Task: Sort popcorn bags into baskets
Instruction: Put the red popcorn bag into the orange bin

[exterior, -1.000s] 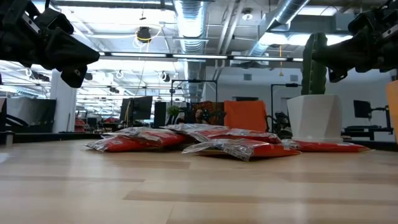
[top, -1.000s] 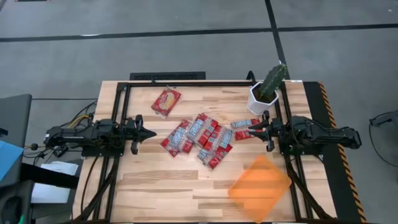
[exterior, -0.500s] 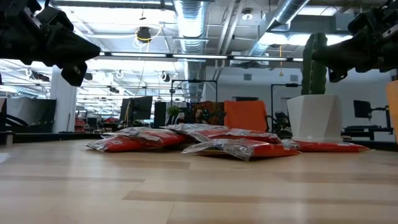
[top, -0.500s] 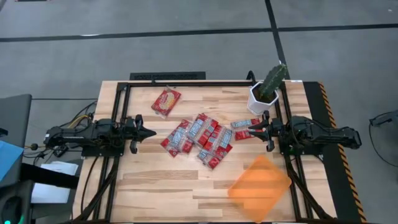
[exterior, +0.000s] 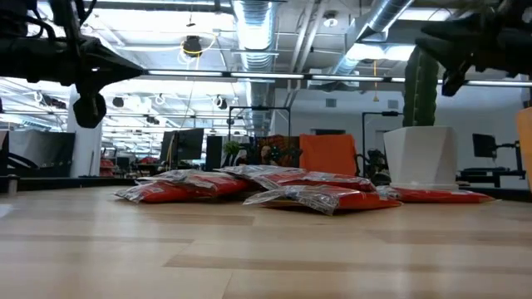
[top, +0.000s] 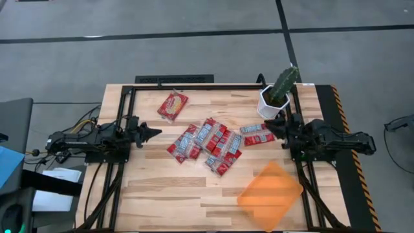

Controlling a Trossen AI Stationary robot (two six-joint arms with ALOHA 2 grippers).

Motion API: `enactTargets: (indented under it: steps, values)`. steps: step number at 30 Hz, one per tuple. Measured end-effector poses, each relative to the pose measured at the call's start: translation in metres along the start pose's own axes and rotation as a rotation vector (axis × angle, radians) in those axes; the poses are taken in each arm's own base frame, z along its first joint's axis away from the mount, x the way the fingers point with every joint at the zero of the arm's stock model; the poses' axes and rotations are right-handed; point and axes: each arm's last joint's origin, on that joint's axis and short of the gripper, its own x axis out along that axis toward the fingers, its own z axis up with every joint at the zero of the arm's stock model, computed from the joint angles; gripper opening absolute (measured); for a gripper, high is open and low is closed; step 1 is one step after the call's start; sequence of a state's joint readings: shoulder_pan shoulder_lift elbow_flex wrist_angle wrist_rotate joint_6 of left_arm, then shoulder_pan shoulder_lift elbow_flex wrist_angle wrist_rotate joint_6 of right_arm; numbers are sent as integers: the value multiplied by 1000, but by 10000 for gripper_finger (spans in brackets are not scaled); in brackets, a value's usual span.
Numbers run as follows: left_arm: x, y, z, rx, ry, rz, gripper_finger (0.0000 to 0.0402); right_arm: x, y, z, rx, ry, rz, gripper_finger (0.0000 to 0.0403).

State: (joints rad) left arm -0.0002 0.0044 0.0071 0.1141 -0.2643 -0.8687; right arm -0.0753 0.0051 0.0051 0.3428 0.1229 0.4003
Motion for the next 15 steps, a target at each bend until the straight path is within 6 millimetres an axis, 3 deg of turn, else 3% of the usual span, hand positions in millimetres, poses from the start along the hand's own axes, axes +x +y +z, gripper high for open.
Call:
enactTargets:
  steps: [3,6,10,15]
  values:
    - [0,1,1,-34,-39,34,0,0,1,4,46,-50,-6,124]
    - [0,3,4,-70,-146,113,0,0,-2,7,47,-98,-124,124]
    - [-2,2,10,-162,-260,163,3,0,-1,9,100,-108,-105,124]
    - [-3,-15,25,-102,-314,112,46,1,-1,8,135,-103,-107,124]
